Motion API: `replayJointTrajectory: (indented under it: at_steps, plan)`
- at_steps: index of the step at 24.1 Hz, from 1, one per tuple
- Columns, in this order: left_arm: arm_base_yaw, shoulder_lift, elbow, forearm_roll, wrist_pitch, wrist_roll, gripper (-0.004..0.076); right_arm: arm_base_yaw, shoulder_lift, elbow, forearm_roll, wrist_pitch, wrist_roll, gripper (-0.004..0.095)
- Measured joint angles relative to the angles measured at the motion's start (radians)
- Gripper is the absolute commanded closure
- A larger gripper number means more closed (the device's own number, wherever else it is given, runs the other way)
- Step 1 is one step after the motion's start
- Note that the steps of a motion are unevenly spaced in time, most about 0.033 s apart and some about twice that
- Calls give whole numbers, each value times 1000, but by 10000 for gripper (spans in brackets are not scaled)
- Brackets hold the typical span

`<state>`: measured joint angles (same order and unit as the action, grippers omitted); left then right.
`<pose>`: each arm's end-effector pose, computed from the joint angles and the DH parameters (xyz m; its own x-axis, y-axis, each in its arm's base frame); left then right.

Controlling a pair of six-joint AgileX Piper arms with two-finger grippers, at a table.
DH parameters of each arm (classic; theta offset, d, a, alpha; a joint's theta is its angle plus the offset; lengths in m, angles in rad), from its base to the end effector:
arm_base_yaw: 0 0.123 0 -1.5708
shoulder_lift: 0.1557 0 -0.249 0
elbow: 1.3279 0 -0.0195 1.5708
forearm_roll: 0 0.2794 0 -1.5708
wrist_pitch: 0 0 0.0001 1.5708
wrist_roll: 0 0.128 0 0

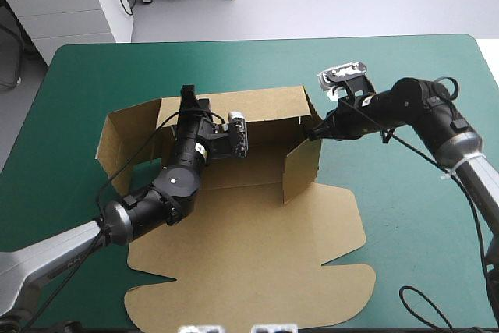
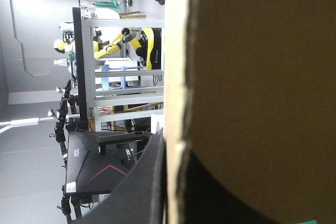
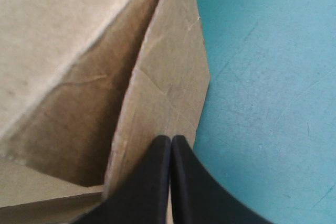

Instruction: Fold the box

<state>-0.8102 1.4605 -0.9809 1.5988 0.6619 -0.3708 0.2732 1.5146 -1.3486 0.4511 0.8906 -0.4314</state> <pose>0.3128 -0.2145 0.2464 0.0848 0.9917 -0.0966 0.2939 0.0677 0.9534 0.3522 0.1438 0.2725 -0.6964 -0.3273 -0.6387 -0.5515 0.8135 0.1844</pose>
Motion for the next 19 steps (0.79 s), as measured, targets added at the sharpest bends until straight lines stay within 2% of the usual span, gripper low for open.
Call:
replayJointTrajectory:
  at_steps: [2,5,9,14,19]
  plan:
    - [0,0,0,0,0,1,731,0,-46,104,35,-97,-66,902]
    - [0,0,0,0,0,1,731,0,-124,218,57,-187,-163,672]
    - [0,0,0,0,0,1,731,0,-160,271,114,-211,-277,469]
    - [0,0,0,0,0,1,731,0,-166,288,242,-225,-438,426]
    - [0,0,0,0,0,4,731,0,-166,290,290,-213,-502,297]
